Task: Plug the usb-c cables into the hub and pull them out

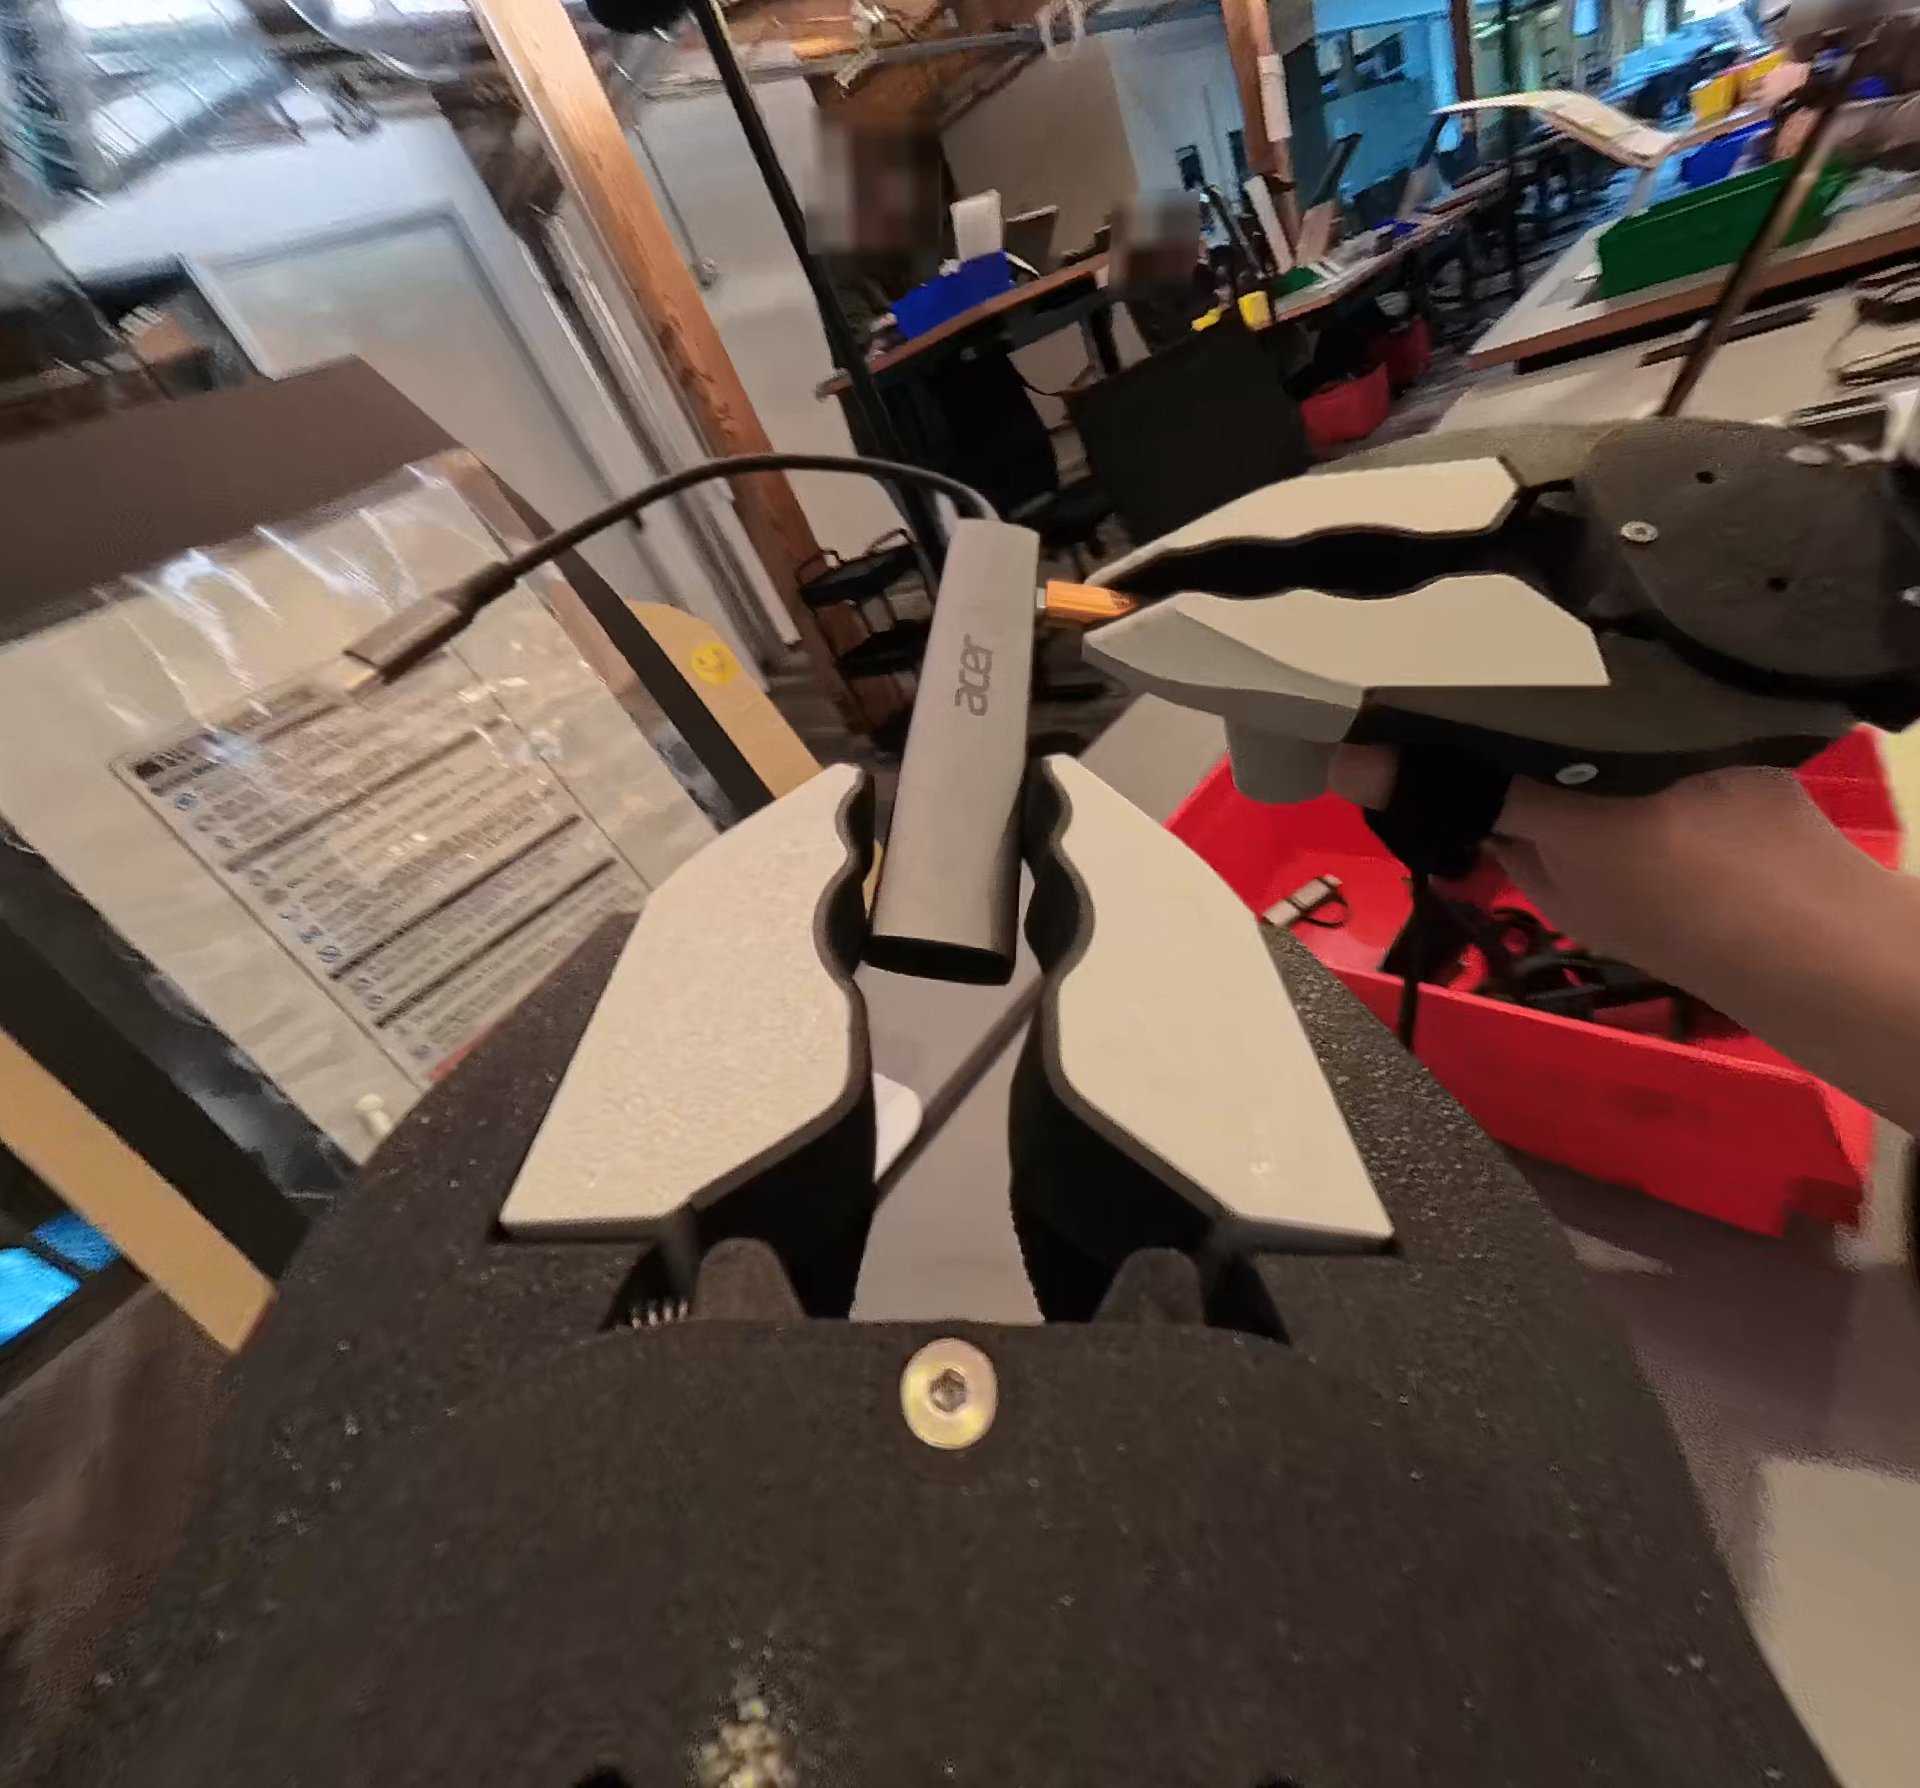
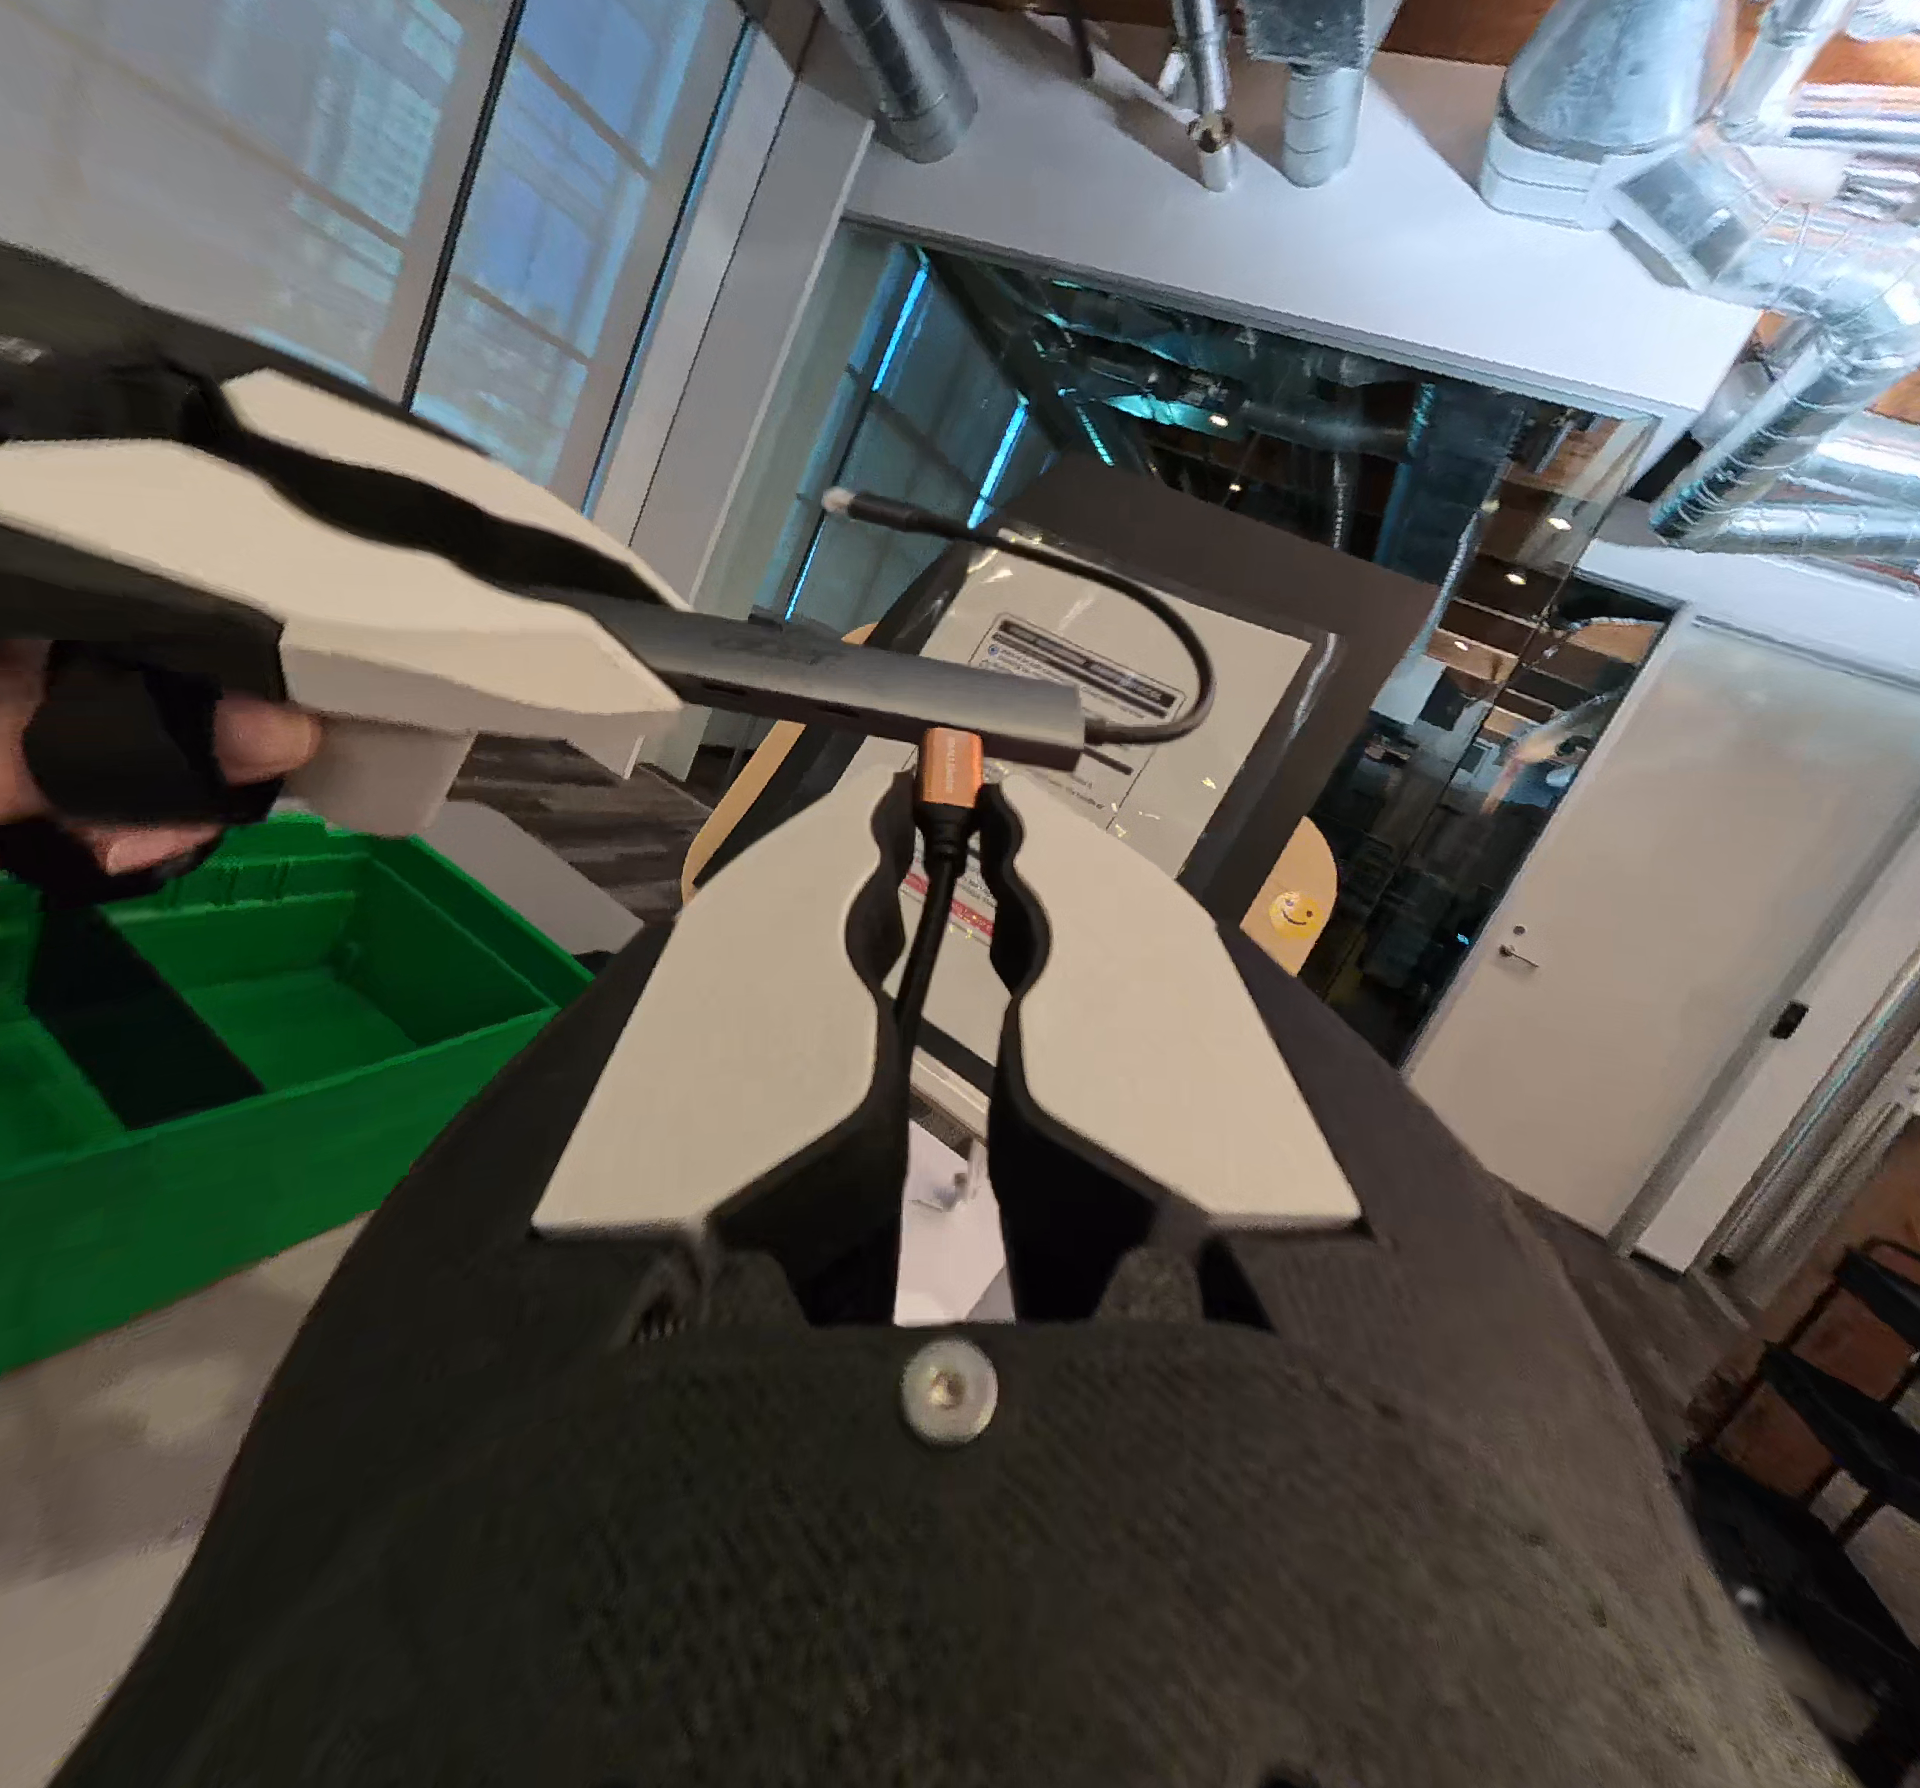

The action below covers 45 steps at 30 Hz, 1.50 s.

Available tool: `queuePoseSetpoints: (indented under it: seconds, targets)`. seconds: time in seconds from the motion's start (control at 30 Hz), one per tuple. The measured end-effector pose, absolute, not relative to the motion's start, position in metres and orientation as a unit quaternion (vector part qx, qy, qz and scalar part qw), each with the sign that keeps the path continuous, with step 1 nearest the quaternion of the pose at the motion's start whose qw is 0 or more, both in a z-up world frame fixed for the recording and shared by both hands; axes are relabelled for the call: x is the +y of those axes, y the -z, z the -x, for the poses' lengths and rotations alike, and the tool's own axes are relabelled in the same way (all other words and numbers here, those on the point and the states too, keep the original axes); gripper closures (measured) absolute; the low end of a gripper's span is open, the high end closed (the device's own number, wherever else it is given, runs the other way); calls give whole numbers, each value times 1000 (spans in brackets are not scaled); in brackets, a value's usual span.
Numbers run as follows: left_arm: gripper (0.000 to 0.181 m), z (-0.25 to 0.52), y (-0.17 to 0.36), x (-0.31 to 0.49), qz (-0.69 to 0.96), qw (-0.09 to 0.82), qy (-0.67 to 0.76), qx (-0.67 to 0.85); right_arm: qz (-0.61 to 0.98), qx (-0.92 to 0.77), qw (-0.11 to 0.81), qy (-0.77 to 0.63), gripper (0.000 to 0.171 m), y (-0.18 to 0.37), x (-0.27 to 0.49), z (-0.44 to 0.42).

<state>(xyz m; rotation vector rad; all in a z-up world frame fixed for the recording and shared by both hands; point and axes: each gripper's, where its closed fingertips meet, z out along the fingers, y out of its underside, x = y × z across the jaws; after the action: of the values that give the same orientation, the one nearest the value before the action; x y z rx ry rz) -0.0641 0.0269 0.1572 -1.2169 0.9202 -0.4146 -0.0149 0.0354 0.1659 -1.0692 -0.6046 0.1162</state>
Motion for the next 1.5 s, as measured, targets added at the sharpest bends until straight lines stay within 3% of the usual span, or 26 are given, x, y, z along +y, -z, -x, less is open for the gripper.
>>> queuePoseSetpoints:
  seconds: [0.1, 0.27, 0.4, 0.57, 0.77, 0.93, 1.2, 1.5]
  targets:
    - [158, 106, -171, 53, 543, 774, 41, 324, 487, -251, 835, -43, 157, -174, 24, 17]
    - [158, 129, -182, 46, 560, 708, 277, 330, 453, -281, 846, 7, 158, -194, 16, -4]
    - [158, 135, -182, 41, 567, 687, 294, 347, 391, -200, 898, 13, 158, -218, 8, -100]
    - [158, 123, -177, 37, 569, 678, 285, 369, 420, -172, 891, 32, 155, -193, 26, -172]
    - [158, 111, -171, 35, 572, 665, 281, 389, 479, -273, 832, 64, 158, -184, 14, -170]
    - [158, 106, -167, 33, 577, 658, 280, 395, 539, -330, 775, -3, 158, -162, -6, -178]
    - [158, 89, -156, 30, 584, 642, 269, 417, 674, -425, 593, -121, 158, -60, 1, -172]
    - [158, 77, -148, 27, 587, 630, 264, 435, 522, -473, 676, -216, 158, -107, -22, -130]
